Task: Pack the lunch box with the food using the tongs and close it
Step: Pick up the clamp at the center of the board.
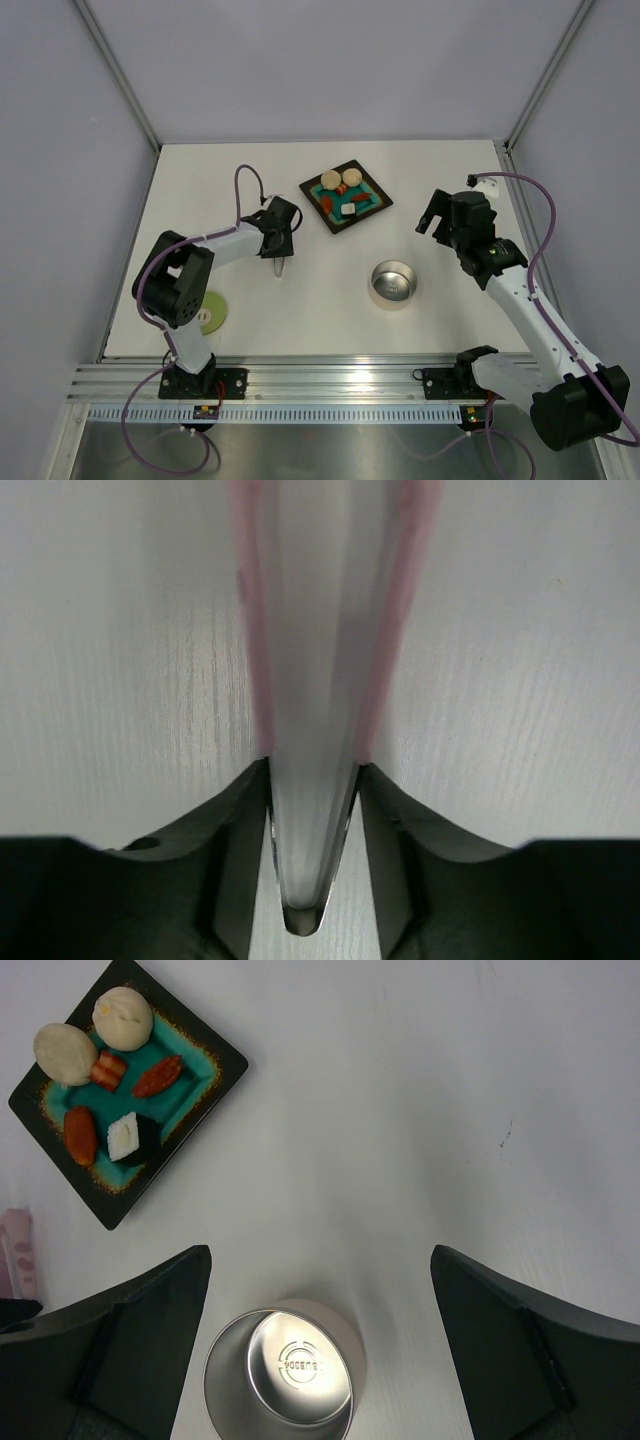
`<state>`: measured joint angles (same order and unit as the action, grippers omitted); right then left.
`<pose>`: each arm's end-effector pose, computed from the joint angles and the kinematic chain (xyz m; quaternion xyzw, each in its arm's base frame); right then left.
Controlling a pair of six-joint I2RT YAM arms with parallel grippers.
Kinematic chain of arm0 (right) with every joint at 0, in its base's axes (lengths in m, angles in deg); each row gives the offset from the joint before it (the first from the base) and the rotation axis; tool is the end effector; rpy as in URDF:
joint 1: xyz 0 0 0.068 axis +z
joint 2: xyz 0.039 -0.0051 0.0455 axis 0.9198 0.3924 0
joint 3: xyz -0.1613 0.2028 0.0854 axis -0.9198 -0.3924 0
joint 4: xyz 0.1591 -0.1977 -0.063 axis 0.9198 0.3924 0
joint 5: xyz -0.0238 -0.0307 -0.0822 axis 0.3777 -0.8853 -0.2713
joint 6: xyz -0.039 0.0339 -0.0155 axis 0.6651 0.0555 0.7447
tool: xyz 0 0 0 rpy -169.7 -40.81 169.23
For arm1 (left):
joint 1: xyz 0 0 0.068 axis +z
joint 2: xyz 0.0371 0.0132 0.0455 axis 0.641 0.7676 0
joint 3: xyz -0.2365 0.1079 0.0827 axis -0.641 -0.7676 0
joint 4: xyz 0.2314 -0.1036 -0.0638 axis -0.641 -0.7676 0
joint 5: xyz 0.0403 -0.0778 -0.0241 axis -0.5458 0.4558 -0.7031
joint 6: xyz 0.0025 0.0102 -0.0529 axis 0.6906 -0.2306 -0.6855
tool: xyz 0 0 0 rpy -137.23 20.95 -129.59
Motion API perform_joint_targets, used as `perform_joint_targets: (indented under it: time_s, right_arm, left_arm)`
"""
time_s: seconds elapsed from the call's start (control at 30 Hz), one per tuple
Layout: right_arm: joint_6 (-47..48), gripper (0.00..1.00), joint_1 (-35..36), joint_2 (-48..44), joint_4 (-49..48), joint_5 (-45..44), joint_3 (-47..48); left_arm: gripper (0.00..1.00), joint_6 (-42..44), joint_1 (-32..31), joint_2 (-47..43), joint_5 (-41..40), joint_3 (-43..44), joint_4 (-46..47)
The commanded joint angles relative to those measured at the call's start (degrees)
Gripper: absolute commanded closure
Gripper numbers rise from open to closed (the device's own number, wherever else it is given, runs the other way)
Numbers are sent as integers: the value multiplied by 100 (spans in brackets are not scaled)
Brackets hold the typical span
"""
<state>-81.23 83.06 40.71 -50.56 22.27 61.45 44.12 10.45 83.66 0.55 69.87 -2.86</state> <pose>0.2201 0.0528 0.3076 0.1507 0.8647 0.0473 0.4768 0.3070 -0.1626 0.1560 -0.0489 0.9614 -0.0136 0.2706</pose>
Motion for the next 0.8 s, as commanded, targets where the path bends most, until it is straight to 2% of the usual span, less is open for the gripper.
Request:
perform_joint_targets:
  time_s: [0.0, 0.17, 0.2, 0.27, 0.4, 0.53, 0.67, 0.77]
  right_arm:
    - [-86, 1, -17, -24, -33, -80, 29]
    - [-77, 1, -17, -86, -42, -142, 2]
    - [-86, 0, -17, -103, -42, -142, 2]
    - [-86, 1, -17, -104, -33, -133, 20]
    - [-86, 0, -17, -156, 28, -177, 46]
    - [-95, 1, -8, -270, 29, -212, 2]
    - [-94, 1, -8, -288, 46, -203, -6]
    - [-68, 1, -17, -279, 46, -221, 2]
  left_arm:
    - [61, -207, -39, 90, 193, -207, 26]
    - [82, 21, -30, -85, 114, -84, -88]
    - [91, 100, -30, -112, 97, -14, -210]
    - [99, 381, -30, -234, 18, 223, -351]
    - [100, 935, -30, -568, 8, 610, -746]
    - [100, 1812, -30, -736, 912, 1128, -1054]
    - [100, 2157, -30, -780, 1450, 1577, -1327]
    - [95, 2228, -39, -762, 1775, 1770, -1442]
